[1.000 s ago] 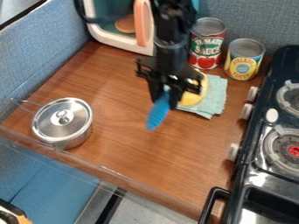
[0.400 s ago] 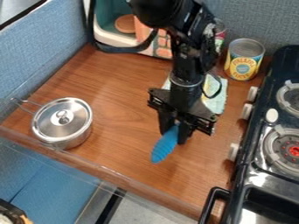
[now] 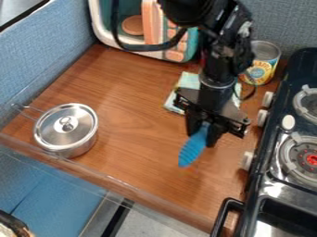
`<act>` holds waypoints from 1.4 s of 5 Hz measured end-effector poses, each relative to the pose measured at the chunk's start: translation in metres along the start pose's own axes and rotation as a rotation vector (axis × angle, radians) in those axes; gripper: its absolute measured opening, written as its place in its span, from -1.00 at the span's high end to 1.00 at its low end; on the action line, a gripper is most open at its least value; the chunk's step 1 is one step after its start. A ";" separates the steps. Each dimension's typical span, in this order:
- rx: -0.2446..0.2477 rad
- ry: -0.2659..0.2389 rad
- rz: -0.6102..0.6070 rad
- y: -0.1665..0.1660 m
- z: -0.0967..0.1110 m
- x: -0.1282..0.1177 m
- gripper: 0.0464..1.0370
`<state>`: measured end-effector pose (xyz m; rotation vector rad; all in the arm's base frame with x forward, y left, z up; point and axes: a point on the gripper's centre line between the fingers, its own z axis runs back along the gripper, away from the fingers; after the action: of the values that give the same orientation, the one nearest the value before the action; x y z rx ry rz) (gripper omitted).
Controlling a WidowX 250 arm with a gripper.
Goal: Move the blue spoon to the lower right edge of the counter
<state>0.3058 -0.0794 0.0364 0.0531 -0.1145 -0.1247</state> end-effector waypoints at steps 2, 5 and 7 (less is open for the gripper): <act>-0.004 0.058 0.033 -0.005 -0.029 0.001 0.34; -0.019 0.184 0.038 -0.007 -0.049 -0.007 0.20; -0.021 0.172 0.082 -0.004 -0.049 -0.011 -0.91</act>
<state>0.3006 -0.0799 -0.0134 0.0384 0.0564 -0.0393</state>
